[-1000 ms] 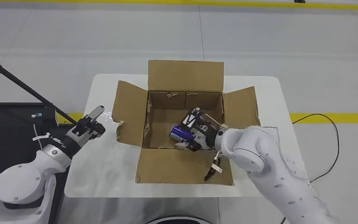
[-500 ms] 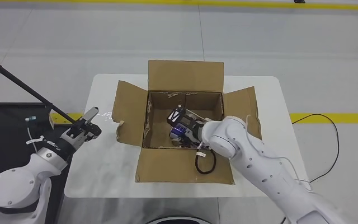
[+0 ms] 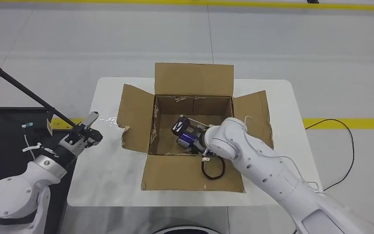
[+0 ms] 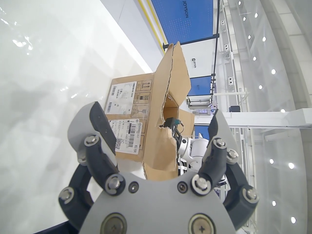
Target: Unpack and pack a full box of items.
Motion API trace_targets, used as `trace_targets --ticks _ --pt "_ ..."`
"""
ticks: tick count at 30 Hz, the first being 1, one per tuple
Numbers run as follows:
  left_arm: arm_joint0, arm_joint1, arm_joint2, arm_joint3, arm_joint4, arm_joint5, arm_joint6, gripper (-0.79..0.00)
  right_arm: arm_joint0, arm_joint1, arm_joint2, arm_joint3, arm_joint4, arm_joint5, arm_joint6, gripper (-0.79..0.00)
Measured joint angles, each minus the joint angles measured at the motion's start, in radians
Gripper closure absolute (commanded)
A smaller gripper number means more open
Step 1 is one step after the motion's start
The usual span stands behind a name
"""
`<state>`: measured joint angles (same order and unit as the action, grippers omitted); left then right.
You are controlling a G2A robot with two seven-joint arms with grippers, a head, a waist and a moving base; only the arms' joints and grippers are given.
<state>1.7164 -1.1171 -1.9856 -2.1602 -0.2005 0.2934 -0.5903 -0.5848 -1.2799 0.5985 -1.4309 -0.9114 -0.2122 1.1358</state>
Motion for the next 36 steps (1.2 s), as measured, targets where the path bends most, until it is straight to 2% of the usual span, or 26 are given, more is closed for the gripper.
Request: trace_targets --ticks 4,6,7,9,10,11,12,13,25,36 --pt "0.006 0.001 -0.007 0.001 -0.006 -0.003 0.003 -0.785 0.012 -0.01 -0.006 0.025 0.016 -0.009 0.028 -0.686" --pt "0.008 0.001 -0.009 0.0 -0.007 -0.004 0.004 -0.785 0.017 -0.015 -0.01 0.037 0.024 -0.011 0.048 -0.662" --pt "0.008 0.001 -0.009 0.0 -0.007 -0.004 0.004 -0.785 0.02 -0.017 -0.012 0.042 0.026 -0.014 0.058 -0.594" --pt "0.009 0.002 -0.01 -0.001 -0.007 -0.006 0.005 -0.785 0.025 -0.022 -0.015 0.052 0.027 -0.021 0.072 -0.388" --pt "0.009 0.002 -0.01 -0.001 -0.007 -0.006 0.005 -0.785 0.026 -0.023 -0.015 0.055 0.028 -0.022 0.072 -0.32" --pt "0.009 0.002 -0.011 -0.001 -0.008 -0.006 0.005 -0.785 0.028 -0.025 -0.014 0.058 0.029 -0.023 0.072 -0.175" --pt "0.009 0.003 -0.012 -0.001 -0.008 -0.007 0.005 -0.785 0.029 -0.026 -0.012 0.059 0.029 -0.022 0.071 -0.071" --pt "0.009 0.003 -0.012 -0.001 -0.009 -0.007 0.006 -0.785 0.03 -0.027 -0.009 0.058 0.029 -0.022 0.071 0.0" --pt "0.002 0.006 -0.018 0.001 -0.014 -0.007 0.014 -0.785 0.023 -0.007 0.092 -0.069 0.045 -0.037 0.111 0.0" --pt "0.004 0.008 -0.018 0.001 -0.017 -0.012 0.019 -0.785 -0.068 0.031 0.27 -0.193 0.132 -0.057 -0.021 0.0"
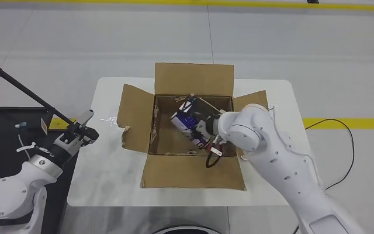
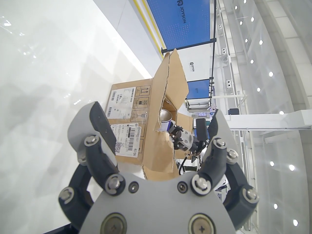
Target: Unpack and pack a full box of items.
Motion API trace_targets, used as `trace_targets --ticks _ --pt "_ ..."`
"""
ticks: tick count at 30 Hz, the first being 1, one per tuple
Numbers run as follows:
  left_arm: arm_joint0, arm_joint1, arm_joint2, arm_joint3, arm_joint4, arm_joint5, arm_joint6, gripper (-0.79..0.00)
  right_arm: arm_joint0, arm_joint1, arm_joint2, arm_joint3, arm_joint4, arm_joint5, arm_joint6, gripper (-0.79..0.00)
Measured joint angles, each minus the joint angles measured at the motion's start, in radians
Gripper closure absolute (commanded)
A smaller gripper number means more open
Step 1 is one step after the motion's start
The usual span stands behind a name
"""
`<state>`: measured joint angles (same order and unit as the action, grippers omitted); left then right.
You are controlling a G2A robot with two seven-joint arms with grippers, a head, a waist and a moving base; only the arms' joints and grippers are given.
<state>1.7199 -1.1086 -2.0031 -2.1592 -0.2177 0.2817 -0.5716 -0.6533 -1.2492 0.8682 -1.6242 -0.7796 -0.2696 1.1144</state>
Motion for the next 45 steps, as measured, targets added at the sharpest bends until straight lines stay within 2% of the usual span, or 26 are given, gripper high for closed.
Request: trace_targets --ticks 3,7,12,17,20,23,25,33,37,39,41,43,44,45 --pt "0.001 0.001 -0.001 0.0 0.0 -0.001 0.002 -0.785 -0.043 0.012 0.055 -0.03 0.023 -0.009 -0.046 0.0" --pt "0.002 0.002 -0.001 -0.002 0.001 -0.003 0.002 -0.785 -0.081 0.023 0.076 -0.051 0.009 -0.037 -0.037 0.0" --pt "0.002 0.003 0.001 -0.003 0.003 -0.002 0.0 -0.785 -0.079 0.017 0.001 -0.015 -0.112 -0.033 -0.003 0.0" --pt "0.006 0.004 -0.002 -0.004 0.004 -0.001 0.0 -0.785 -0.039 -0.013 -0.107 0.112 -0.219 0.018 -0.059 0.0" --pt "0.013 0.004 -0.016 -0.003 0.004 0.001 0.004 -0.785 -0.009 -0.032 -0.148 0.177 -0.227 0.022 -0.068 -0.102" --pt "0.019 0.005 -0.026 -0.002 0.003 0.001 0.003 -0.785 0.02 -0.048 -0.177 0.218 -0.225 0.023 -0.057 -0.28" --pt "0.021 0.005 -0.028 -0.002 0.002 0.002 0.003 -0.785 0.034 -0.057 -0.19 0.24 -0.217 0.023 -0.048 -0.336" --pt "0.007 0.008 -0.026 0.004 0.0 0.005 -0.001 -0.785 0.081 -0.09 -0.23 0.328 -0.205 0.023 -0.021 -0.459" --pt "0.003 0.009 -0.027 0.014 -0.002 0.004 -0.002 -0.785 0.095 -0.101 -0.24 0.355 -0.203 0.024 -0.01 -0.471" --pt "0.003 0.009 -0.028 0.017 -0.004 0.004 0.0 -0.785 0.101 -0.106 -0.243 0.368 -0.205 0.022 -0.001 -0.459" --pt "0.004 0.01 -0.028 0.019 -0.005 0.004 0.002 -0.785 0.108 -0.111 -0.248 0.38 -0.212 0.021 0.009 -0.302" --pt "0.004 0.01 -0.028 0.019 -0.006 0.003 0.004 -0.785 0.112 -0.114 -0.25 0.387 -0.217 0.021 0.014 -0.065" --pt "0.004 0.01 -0.028 0.019 -0.007 0.003 0.006 -0.785 0.114 -0.117 -0.251 0.391 -0.219 0.022 0.015 0.0" --pt "0.005 0.01 -0.028 0.019 -0.008 0.002 0.007 -0.785 0.116 -0.118 -0.251 0.393 -0.22 0.022 0.015 0.0"
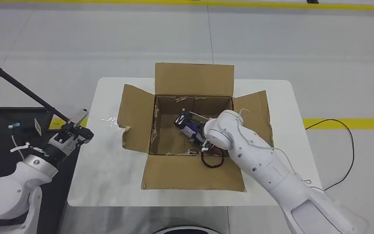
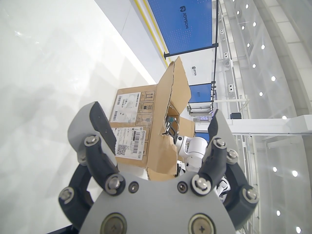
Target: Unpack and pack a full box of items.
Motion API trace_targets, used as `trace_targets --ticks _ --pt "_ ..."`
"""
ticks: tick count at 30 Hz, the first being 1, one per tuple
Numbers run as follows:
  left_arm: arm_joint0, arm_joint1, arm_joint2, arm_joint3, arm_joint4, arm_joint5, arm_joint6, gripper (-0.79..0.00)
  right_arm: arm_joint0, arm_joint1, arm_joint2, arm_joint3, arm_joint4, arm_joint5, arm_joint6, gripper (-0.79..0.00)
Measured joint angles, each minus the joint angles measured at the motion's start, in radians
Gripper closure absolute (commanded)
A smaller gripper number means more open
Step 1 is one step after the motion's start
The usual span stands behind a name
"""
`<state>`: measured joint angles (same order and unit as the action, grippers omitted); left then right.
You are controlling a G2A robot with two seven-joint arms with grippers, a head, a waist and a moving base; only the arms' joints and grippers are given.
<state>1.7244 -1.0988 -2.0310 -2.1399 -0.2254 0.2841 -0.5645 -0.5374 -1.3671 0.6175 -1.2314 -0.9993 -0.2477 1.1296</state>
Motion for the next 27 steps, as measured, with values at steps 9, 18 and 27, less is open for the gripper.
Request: trace_targets --ticks 9,18,27 --pt "0.004 0.001 0.0 -0.004 -0.001 -0.003 0.002 -0.785 -0.015 0.011 0.078 -0.089 0.028 0.01 -0.016 0.0" --pt "0.003 0.002 0.012 -0.012 0.001 -0.003 0.004 -0.785 -0.111 0.058 0.262 -0.338 0.094 0.012 -0.04 0.0" --pt "-0.006 0.005 0.023 -0.016 0.001 -0.003 0.002 -0.785 -0.246 0.106 0.527 -0.596 0.193 0.044 -0.073 0.0"
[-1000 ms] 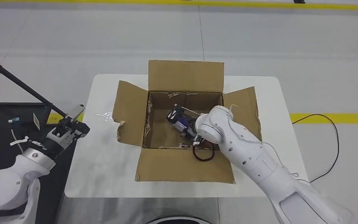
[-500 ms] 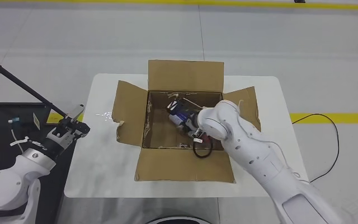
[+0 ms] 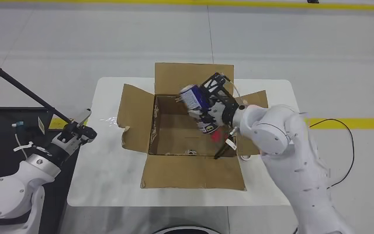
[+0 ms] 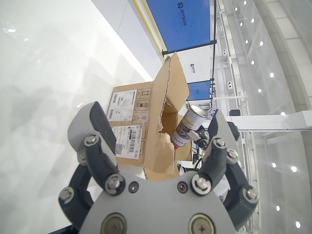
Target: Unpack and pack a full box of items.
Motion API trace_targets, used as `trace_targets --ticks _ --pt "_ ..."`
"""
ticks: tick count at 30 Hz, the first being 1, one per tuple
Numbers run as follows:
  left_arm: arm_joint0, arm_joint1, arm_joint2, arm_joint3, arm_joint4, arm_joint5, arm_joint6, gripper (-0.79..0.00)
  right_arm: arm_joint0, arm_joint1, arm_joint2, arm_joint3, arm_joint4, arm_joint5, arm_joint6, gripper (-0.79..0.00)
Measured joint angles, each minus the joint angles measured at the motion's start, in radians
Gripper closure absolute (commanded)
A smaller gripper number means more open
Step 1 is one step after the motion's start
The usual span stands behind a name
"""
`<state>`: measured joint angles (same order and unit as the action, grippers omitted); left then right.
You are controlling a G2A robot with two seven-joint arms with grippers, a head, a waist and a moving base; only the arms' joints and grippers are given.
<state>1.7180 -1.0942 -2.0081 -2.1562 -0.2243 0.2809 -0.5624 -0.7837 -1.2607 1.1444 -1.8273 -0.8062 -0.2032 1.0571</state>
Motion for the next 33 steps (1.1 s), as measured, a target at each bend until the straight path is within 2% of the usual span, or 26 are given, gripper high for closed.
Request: trace_targets --ticks 11,20,26,33 --pt "-0.024 0.003 0.04 0.015 0.008 0.001 -0.006 -0.785 -0.131 0.054 0.368 -0.185 0.018 0.079 0.119 0.0" --pt "-0.067 0.007 0.086 0.037 0.02 0.007 -0.007 -0.785 -0.239 0.089 0.596 -0.175 0.057 0.069 0.23 0.0" --pt "-0.09 0.01 0.106 0.049 0.028 0.013 -0.008 -0.785 -0.3 0.108 0.662 -0.119 0.064 0.033 0.281 0.0" --pt "-0.1 0.012 0.103 0.059 0.029 0.02 -0.001 -0.785 -0.362 0.124 0.67 -0.06 0.032 0.017 0.299 0.0"
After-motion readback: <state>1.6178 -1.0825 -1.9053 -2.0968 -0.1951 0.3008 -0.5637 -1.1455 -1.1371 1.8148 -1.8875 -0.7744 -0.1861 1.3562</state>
